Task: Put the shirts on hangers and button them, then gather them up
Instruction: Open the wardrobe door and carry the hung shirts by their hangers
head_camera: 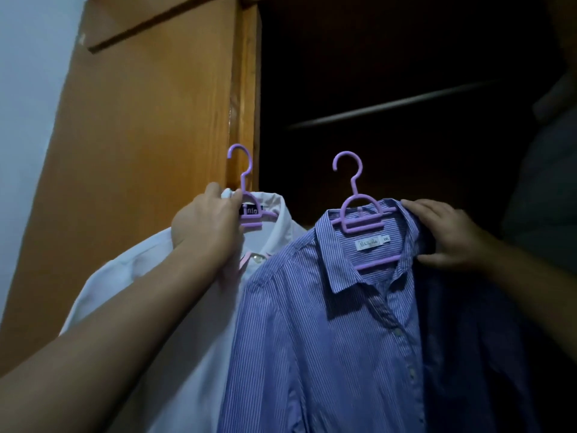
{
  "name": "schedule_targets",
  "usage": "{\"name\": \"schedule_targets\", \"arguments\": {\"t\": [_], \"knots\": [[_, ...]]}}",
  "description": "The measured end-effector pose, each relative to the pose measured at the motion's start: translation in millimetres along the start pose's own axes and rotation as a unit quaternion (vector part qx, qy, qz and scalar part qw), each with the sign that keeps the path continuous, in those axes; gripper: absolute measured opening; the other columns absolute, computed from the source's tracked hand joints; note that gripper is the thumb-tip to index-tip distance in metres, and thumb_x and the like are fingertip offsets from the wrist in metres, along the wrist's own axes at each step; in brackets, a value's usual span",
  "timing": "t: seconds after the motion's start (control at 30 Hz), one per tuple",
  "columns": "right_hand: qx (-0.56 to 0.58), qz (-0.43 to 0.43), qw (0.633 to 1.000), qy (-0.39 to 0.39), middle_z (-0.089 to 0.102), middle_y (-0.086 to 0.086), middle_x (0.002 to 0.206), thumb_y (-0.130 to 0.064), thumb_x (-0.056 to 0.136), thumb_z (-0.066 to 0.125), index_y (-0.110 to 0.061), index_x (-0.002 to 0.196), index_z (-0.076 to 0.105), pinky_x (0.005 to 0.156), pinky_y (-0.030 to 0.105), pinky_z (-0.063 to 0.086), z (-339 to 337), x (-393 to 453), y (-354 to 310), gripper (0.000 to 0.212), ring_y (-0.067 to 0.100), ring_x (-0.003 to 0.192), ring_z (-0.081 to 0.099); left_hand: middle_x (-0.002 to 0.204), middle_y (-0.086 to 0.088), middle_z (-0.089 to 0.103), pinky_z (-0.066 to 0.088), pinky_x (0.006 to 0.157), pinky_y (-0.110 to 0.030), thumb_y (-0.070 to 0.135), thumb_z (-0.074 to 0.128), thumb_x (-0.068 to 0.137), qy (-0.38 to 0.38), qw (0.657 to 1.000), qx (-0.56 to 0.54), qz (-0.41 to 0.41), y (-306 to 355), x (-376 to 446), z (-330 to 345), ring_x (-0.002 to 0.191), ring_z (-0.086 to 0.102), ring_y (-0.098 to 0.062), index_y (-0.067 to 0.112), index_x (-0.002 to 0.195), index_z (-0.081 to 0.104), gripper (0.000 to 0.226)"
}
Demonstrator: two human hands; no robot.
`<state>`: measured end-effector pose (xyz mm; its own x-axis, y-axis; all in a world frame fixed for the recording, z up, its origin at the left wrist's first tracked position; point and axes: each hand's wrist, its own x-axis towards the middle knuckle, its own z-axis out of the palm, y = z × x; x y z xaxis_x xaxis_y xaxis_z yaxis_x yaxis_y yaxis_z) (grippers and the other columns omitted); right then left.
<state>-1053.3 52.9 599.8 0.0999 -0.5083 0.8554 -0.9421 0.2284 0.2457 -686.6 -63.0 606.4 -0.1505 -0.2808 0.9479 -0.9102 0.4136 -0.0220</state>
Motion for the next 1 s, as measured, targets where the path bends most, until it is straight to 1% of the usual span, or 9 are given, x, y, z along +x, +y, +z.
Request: {"name": "schedule_targets", "arguments": {"t": [0.07,0.13,0.27,0.37,0.57,0.67,0.8,0.93,1.0], "knots": [[-0.023,0.005,1.000,0.003,0.036,0.010,0.146,-0.051,0.060,0.072,-0.029,0.148,0.012,0.098,0.051,0.035,-15,-3,5,0.109,0.032,0.132,0.036,0.096,-0.003,0.035,0.032,0.058,-0.033,0.034,0.061,0.090,-0.003,1.000,-0.005,0.004,1,3,1,0.094,0.053,-0.028,0.027,0.134,0.046,0.047],[-0.047,0.009,0.999,0.006,0.034,0.008,0.148,-0.057,0.061,0.064,-0.032,0.148,0.007,0.098,0.049,0.034,-27,-5,5,0.107,0.029,0.134,0.034,0.098,-0.004,0.037,0.033,0.057,-0.033,0.032,0.062,0.090,-0.006,1.000,0.001,0.006,2,6,2,0.094,0.053,-0.028,0.026,0.135,0.045,0.048],[-0.086,0.020,0.996,-0.013,0.025,0.002,0.153,-0.052,0.069,0.074,-0.031,0.150,0.008,0.102,0.045,0.028,-49,-7,4,0.107,0.021,0.138,0.025,0.109,-0.010,0.044,0.035,0.061,-0.034,0.027,0.059,0.092,-0.018,1.000,0.013,0.005,5,10,3,0.100,0.054,-0.031,0.022,0.136,0.044,0.047],[-0.118,0.042,0.992,-0.032,0.023,-0.001,0.153,-0.051,0.070,0.072,-0.032,0.150,0.007,0.102,0.044,0.026,-68,-8,1,0.105,0.020,0.137,0.023,0.109,-0.010,0.044,0.033,0.060,-0.034,0.022,0.054,0.094,-0.021,1.000,0.021,0.004,10,10,3,0.099,0.054,-0.030,0.020,0.135,0.044,0.042],[-0.230,0.086,0.968,-0.048,0.023,-0.004,0.151,-0.059,0.070,0.065,-0.032,0.150,0.008,0.099,0.047,0.025,-97,-5,1,0.102,0.022,0.133,0.024,0.109,-0.009,0.042,0.034,0.059,-0.033,0.020,0.059,0.091,-0.039,0.999,0.026,0.002,13,9,1,0.097,0.053,-0.027,0.020,0.135,0.043,0.047],[-0.269,0.096,0.958,-0.039,0.025,-0.003,0.151,-0.062,0.072,0.060,-0.027,0.150,0.009,0.097,0.047,0.029,-99,0,0,0.100,0.025,0.130,0.029,0.108,-0.008,0.042,0.034,0.057,-0.031,0.022,0.063,0.089,-0.047,0.999,0.027,0.005,14,8,2,0.095,0.053,-0.026,0.021,0.137,0.041,0.053],[-0.290,0.081,0.954,0.010,0.035,-0.001,0.146,-0.067,0.072,0.058,-0.019,0.148,0.021,0.090,0.043,0.034,-91,16,-4,0.097,0.028,0.122,0.039,0.109,-0.007,0.043,0.036,0.058,-0.031,0.025,0.068,0.084,-0.053,0.998,0.035,0.006,16,11,4,0.096,0.053,-0.025,0.022,0.137,0.040,0.060],[-0.311,0.056,0.949,0.014,0.036,-0.001,0.145,-0.070,0.072,0.057,-0.017,0.146,0.021,0.085,0.037,0.038,-79,39,-7,0.098,0.026,0.119,0.041,0.110,-0.006,0.042,0.035,0.059,-0.031,0.026,0.058,0.091,-0.034,0.999,0.035,-0.001,16,15,8,0.100,0.054,-0.026,0.025,0.136,0.042,0.048],[-0.325,0.045,0.944,0.018,0.032,0.000,0.147,-0.072,0.073,0.054,-0.016,0.147,0.018,0.086,0.036,0.038,-69,48,-4,0.100,0.025,0.122,0.040,0.106,-0.004,0.040,0.035,0.058,-0.031,0.028,0.057,0.091,-0.024,0.999,0.034,-0.005,17,17,11,0.099,0.054,-0.025,0.027,0.135,0.043,0.046]]}}
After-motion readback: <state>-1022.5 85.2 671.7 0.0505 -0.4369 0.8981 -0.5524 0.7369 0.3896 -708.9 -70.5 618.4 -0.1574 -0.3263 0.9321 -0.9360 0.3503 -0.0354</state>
